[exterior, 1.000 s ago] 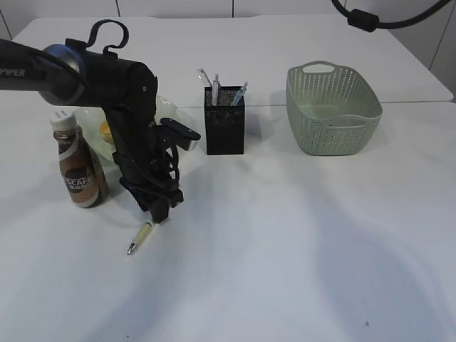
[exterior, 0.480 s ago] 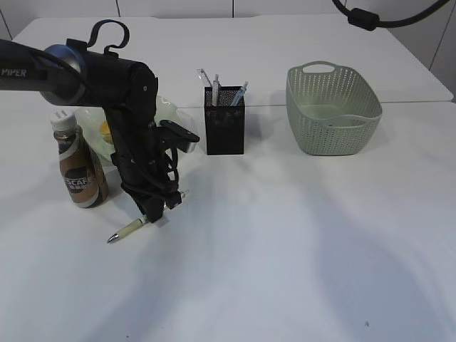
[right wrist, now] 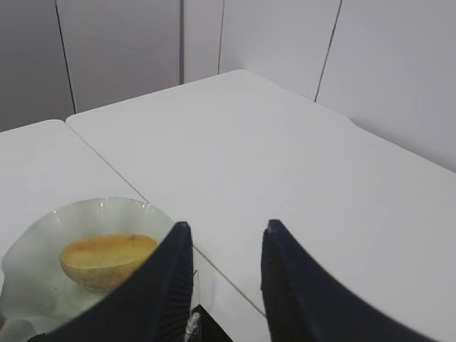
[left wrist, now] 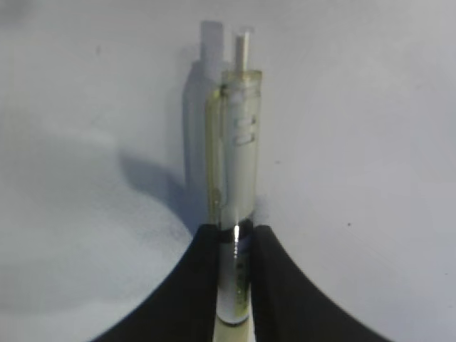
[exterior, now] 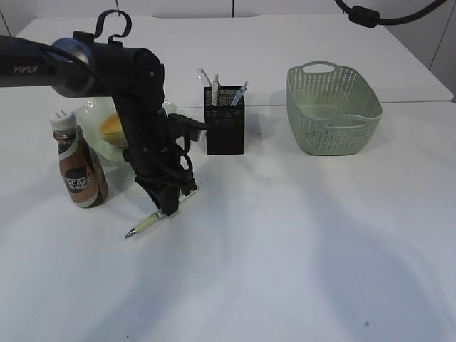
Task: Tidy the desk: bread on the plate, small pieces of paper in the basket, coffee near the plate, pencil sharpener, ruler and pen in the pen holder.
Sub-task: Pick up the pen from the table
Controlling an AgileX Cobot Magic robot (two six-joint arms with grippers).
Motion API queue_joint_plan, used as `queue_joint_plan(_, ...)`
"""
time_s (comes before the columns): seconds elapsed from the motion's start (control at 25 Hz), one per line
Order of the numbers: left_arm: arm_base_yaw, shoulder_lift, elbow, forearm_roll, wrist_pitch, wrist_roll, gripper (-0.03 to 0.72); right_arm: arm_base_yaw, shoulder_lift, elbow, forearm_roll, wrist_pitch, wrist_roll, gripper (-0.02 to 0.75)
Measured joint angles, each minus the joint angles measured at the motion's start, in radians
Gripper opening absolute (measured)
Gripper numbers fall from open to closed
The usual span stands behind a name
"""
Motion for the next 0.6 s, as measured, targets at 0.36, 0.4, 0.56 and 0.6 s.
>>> queue_joint_plan(0.36,0.0,0.0,-0.101,-0.048,0.083,0.0,0.064,0.0,0.0,0.0,0.0,0.055,0.006,0.276)
queue_joint_plan(0.4,0.0,0.0,-0.11,-0.048,0.086,0.0,0.064,0.0,0.0,0.0,0.0,0.067,0.006,0.276)
queue_joint_plan(0.56,0.0,0.0,-0.151,-0.055,0.092,0.0,0.064,0.0,0.0,0.0,0.0,0.083,0.006,0.276)
queue_joint_plan(0.6,0.0,0.0,-0.166,-0.061,0.092,0.0,0.064,0.0,0.0,0.0,0.0,0.084,0.006,0.276)
